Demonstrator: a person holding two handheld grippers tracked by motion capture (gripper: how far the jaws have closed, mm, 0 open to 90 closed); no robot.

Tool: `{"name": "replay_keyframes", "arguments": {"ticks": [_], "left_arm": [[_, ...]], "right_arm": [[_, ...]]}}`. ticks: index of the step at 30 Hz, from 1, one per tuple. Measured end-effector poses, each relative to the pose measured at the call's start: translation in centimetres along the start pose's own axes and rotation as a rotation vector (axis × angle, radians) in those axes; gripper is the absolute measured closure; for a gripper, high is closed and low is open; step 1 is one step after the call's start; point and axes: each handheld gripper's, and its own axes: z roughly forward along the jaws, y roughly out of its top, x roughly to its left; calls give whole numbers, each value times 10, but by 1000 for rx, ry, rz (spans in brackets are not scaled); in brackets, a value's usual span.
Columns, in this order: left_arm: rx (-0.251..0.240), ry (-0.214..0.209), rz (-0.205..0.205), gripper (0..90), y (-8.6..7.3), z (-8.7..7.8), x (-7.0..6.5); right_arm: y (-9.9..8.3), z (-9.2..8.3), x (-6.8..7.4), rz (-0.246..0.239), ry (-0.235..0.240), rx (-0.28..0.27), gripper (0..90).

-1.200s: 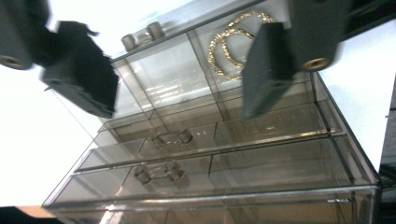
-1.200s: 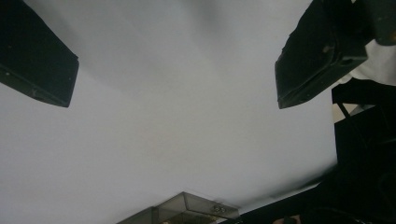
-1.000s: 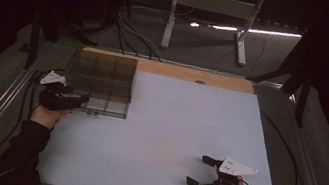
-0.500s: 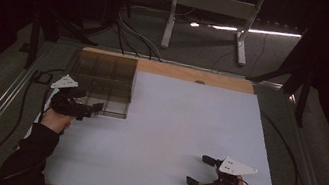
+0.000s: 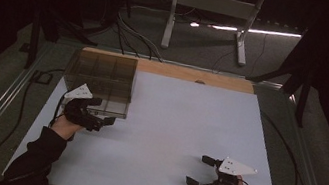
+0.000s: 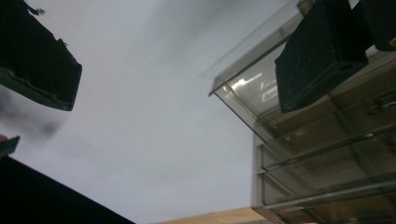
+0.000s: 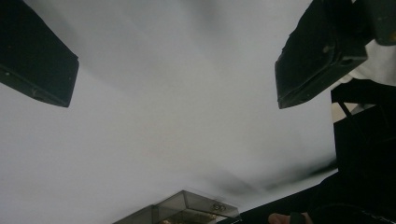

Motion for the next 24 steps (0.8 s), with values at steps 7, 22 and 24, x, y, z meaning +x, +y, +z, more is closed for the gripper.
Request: {"name": "replay_keyframes", "arguments": {"ticks": [7, 22, 24], "left_arm": [[21, -16, 16, 15, -7, 5, -6], [24, -32, 32, 15, -29, -6, -24], [21, -40, 31, 15, -34, -8, -25]], "right_arm": [[0, 0, 0, 1, 1, 0, 0], [2, 1, 2, -6, 7, -2, 0], [2, 1, 1, -6, 7, 1, 0]]}}
